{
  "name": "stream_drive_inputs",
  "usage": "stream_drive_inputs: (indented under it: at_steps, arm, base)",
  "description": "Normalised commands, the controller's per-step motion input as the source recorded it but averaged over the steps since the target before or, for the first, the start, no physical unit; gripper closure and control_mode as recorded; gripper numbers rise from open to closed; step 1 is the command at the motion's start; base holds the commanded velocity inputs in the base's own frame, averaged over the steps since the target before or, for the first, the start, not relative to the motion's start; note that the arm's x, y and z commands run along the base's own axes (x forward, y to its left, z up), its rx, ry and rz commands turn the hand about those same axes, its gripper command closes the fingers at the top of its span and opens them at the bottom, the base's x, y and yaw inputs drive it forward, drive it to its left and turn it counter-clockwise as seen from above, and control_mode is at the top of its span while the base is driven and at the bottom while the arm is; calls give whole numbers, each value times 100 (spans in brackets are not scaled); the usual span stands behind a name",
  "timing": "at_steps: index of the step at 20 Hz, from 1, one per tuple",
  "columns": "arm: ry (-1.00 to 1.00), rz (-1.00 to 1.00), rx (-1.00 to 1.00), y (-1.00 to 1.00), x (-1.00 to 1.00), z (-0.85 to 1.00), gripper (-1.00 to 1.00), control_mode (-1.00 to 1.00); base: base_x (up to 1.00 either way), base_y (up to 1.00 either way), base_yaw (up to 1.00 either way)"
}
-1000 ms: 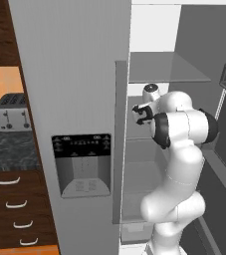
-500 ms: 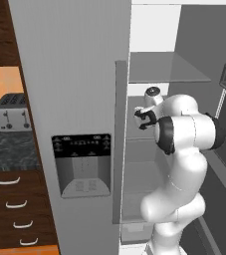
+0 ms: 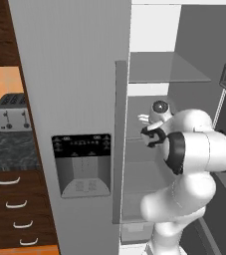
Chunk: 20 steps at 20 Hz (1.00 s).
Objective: Place one lime and one fish in each tupperware on the nearby counter, to pack two identical lunches.
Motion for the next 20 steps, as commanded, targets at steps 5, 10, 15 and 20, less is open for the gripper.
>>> stream_drive_inputs:
  at_steps: [5, 10, 15, 20]
  arm:
    - [11, 0, 0, 20, -84, 72, 100, -100]
    - [10, 0, 0, 11, -90, 83, 100, -100]
    - [1, 0, 1, 31, -85, 77, 100, -100]
    - [0, 5, 3, 37, -99, 58, 100, -100]
  base:
    - [0, 0, 0]
    - [0, 0, 0]
    - [0, 0, 0]
    - [0, 0, 0]
